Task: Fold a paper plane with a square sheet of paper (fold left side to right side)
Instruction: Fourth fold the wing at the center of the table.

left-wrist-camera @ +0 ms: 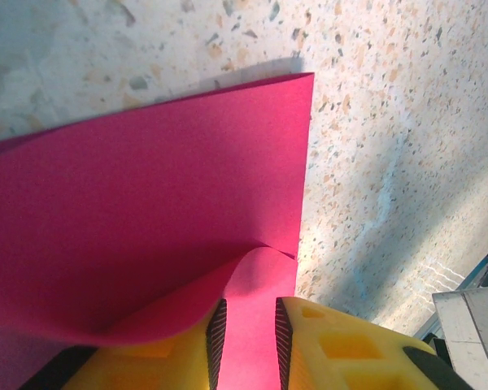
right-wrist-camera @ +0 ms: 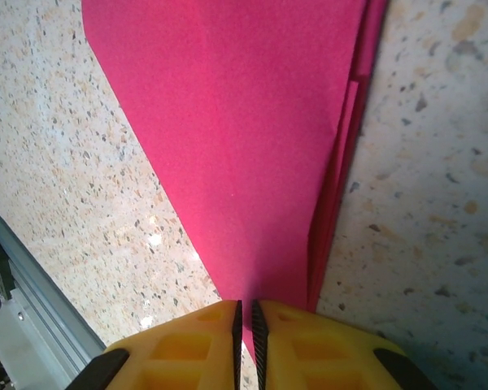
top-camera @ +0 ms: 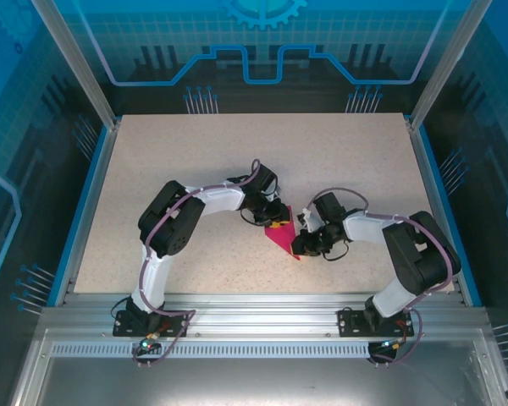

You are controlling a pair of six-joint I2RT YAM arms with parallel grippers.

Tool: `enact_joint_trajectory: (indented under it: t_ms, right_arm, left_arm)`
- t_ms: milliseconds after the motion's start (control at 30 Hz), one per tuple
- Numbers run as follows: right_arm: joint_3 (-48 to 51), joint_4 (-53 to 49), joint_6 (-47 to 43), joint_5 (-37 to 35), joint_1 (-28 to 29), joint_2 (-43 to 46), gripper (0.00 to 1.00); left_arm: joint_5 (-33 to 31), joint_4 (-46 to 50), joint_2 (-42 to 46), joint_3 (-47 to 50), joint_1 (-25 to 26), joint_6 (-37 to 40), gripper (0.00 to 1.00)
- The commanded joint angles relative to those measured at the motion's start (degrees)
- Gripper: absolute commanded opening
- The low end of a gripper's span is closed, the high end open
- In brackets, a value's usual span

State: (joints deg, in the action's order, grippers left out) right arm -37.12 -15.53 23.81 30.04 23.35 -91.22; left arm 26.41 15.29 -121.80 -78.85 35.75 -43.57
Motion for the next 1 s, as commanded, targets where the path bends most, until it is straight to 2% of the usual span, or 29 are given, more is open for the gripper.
enact_joint_trajectory:
  t_ms: [0,567,833,967]
  right_arm:
    - [4.5,-8.7,1.5,-1.8,1.8,0.1,0.15]
    - [6.2,-14.6,1.4,-2.3,1.9,6.6,0.14]
    - [-1.1,-16.4,1.7,0.3,1.4,17.0,0.15]
    - [-4.1,-12.2,2.7,-0.5,1.4,16.2,0.15]
  left_arm:
    - [-4.3,5.0,-1.9,2.1,0.0,0.3,0.29]
    - [-4.4,4.7,-1.8,2.4,0.0,0.3,0.29]
    - [-4.3,4.3,-1.5,2.5,0.0,0.2,0.29]
    - [-4.2,4.2,-1.2,2.6,0.0,0.2,0.29]
